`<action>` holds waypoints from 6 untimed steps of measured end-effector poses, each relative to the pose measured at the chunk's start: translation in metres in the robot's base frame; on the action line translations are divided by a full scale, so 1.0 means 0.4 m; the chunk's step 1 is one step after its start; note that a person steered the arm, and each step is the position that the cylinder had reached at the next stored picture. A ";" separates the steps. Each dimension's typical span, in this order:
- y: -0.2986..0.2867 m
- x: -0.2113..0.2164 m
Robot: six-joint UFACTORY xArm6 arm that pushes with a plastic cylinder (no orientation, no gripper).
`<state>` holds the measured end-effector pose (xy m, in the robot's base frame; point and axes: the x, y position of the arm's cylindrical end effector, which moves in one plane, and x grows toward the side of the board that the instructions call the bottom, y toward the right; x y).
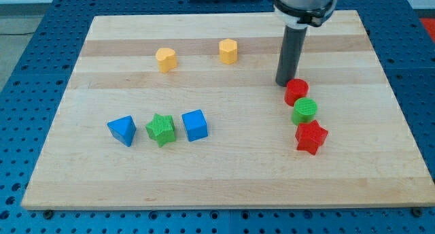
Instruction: Place your arm left to the red circle
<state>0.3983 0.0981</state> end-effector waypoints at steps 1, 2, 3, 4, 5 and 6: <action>-0.079 -0.007; -0.112 0.010; -0.112 0.056; -0.109 0.074; -0.092 0.074; -0.066 0.074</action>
